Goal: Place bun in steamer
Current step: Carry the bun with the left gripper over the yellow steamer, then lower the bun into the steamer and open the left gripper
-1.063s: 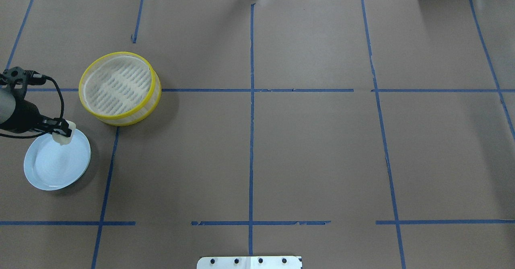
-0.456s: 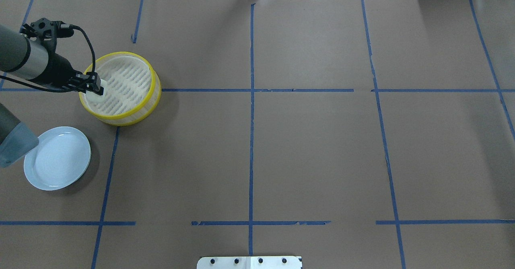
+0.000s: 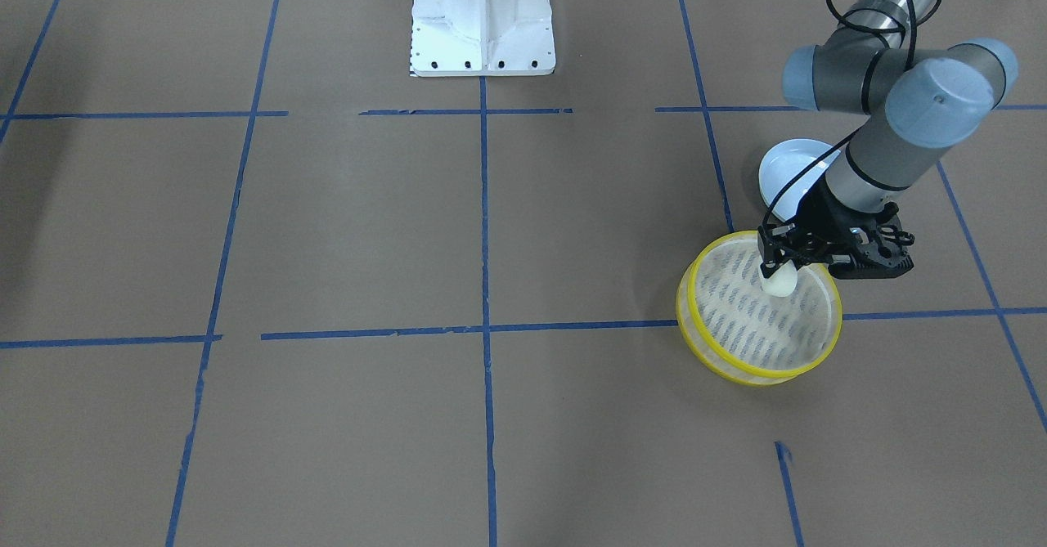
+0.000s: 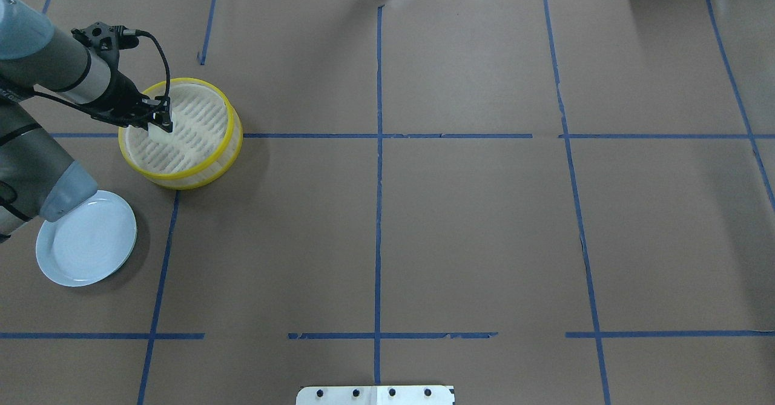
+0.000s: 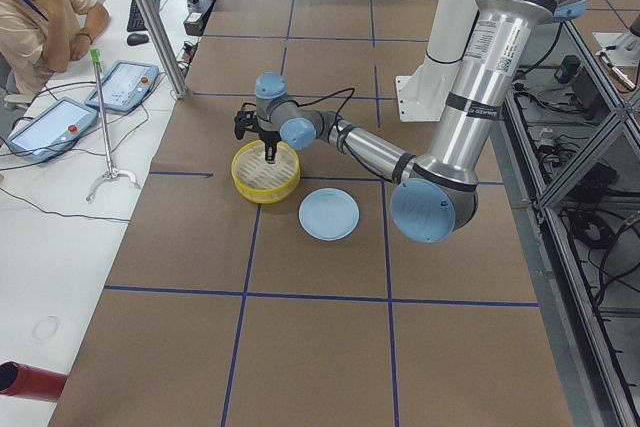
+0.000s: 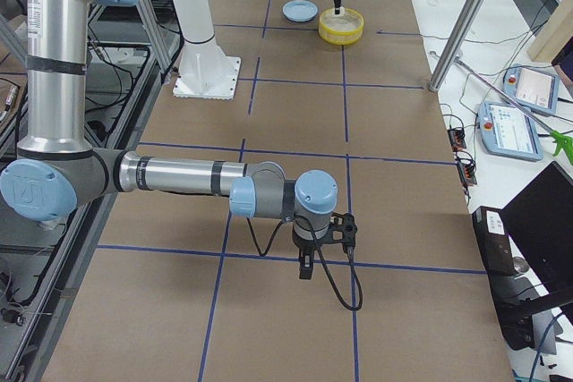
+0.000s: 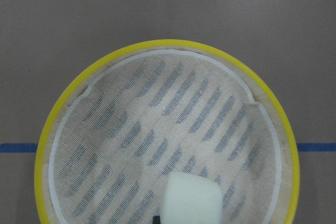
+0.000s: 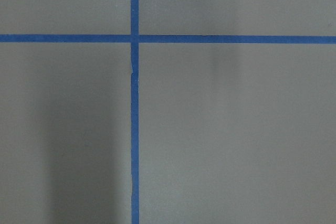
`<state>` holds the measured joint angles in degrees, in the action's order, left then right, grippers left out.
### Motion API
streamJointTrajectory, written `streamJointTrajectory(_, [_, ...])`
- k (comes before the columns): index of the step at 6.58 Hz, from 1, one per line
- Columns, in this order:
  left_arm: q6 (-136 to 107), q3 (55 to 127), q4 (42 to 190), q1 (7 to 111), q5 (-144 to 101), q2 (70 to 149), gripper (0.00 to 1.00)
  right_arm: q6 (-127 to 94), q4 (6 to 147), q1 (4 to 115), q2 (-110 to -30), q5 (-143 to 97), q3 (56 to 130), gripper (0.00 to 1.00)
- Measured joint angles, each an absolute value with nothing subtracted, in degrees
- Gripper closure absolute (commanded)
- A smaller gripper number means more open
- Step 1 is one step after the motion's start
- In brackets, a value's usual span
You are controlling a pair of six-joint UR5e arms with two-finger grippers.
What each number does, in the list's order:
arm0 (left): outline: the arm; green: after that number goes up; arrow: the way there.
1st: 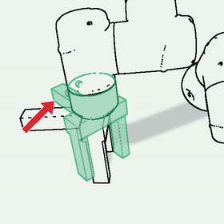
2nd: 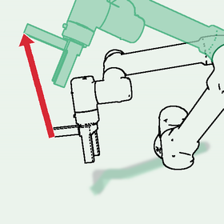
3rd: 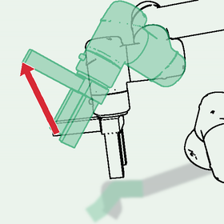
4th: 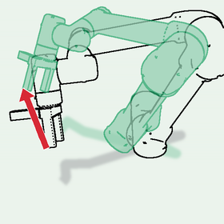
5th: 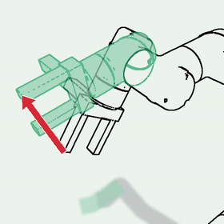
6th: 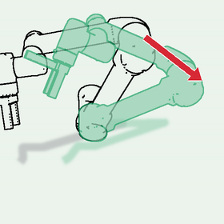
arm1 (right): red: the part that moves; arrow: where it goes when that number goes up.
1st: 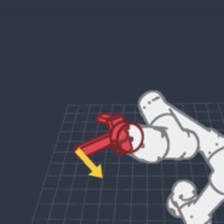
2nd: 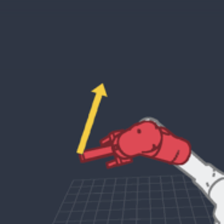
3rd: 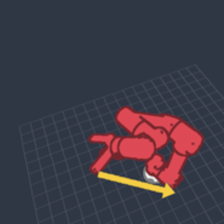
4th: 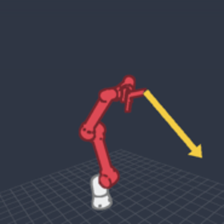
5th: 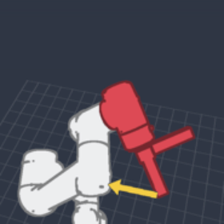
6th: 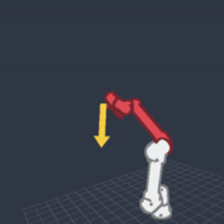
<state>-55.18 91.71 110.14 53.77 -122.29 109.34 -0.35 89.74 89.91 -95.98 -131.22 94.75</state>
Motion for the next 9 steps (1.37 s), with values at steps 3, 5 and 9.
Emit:
streamJointTrajectory(3, [-59.19,86.84,110.17,52.31,-119.48,112.76,0.62,-0.35,89.74,89.91,-95.98,-131.22,94.75,0.0])
streamJointTrajectory(5, [-61.63,86.4,109.96,49.97,-117.9,112.96,0.59,-0.35,89.74,89.91,-95.98,-131.22,94.75,0.0])
streamJointTrajectory(9, [-62.59,86.95,109.89,48.64,-116.86,112.8,0.01,-0.35,89.74,89.91,-95.98,-131.22,94.75,0.0])
